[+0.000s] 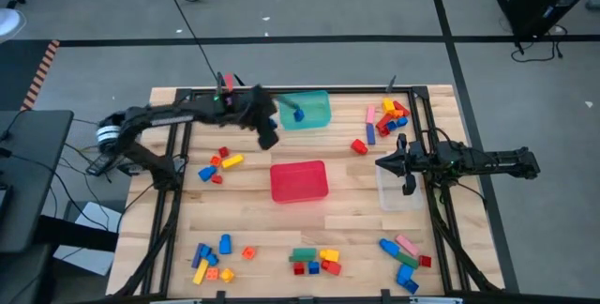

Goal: Sort blocks by size
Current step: Put the blue 4 stud game piece into the blue bin

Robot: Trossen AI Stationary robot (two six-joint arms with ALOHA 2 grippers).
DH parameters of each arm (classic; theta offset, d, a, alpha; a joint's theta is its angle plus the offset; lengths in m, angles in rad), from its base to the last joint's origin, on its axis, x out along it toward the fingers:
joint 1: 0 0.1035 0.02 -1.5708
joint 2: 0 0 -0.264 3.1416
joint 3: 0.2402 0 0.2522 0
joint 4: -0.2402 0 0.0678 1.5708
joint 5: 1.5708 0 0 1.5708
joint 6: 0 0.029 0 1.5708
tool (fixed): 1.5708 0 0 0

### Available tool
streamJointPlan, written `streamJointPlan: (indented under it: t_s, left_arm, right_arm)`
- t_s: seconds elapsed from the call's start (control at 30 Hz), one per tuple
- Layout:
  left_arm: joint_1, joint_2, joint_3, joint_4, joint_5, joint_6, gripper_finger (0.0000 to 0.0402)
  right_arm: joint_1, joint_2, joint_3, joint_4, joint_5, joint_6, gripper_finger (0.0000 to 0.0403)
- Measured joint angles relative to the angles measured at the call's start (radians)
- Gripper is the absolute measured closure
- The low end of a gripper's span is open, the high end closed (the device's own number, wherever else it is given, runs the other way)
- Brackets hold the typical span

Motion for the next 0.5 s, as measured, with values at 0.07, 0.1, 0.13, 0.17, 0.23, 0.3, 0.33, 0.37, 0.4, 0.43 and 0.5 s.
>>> streamJointPlan:
  t_s: [0.07,0.1,0.13,0.17,0.23,0.3,0.33,0.37,0.4,0.43,0.5]
  left_arm:
    - [0.022,0.085,0.086,-0.007,0.014,0.017,0.0306]
    - [0.031,0.13,0.133,-0.014,0.021,0.025,0.0306]
    - [0.039,0.171,0.178,-0.017,0.023,0.027,0.0306]
    - [0.047,0.217,0.229,-0.019,0.028,0.028,0.0306]
    - [0.058,0.305,0.325,-0.029,0.033,0.028,0.0303]
    - [0.065,0.394,0.417,-0.039,0.034,0.027,0.0298]
    - [0.066,0.436,0.459,-0.045,0.034,0.026,0.0296]
    - [0.068,0.476,0.5,-0.051,0.034,0.024,0.0293]
    - [0.068,0.511,0.541,-0.057,0.035,0.022,0.0291]
    - [0.068,0.545,0.579,-0.063,0.036,0.012,0.0289]
    - [0.068,0.603,0.645,-0.081,0.037,-0.013,0.0288]
  right_arm:
    - [0.0,0.0,0.0,0.0,0.0,0.0,0.0372]
    - [0.0,0.0,0.0,0.0,0.0,0.0,0.0372]
    - [0.0,0.0,0.0,0.0,0.0,0.0,0.0373]
    - [0.0,0.0,0.0,0.0,0.0,0.0,0.0374]
    - [0.0,0.0,0.0,0.0,0.0,0.0,0.0375]
    - [0.0,0.0,0.0,0.0,0.0,0.0,0.0375]
    - [0.0,0.0,0.0,0.0,0.0,0.0,0.0376]
    - [0.0,0.0,0.0,0.0,0.0,0.0,0.0375]
    - [0.0,0.0,0.0,0.0,0.0,0.0,0.0375]
    - [0.0,0.0,0.0,0.0,0.0,0.0,0.0374]
    - [0.0,0.0,0.0,0.0,0.0,0.0,0.0373]
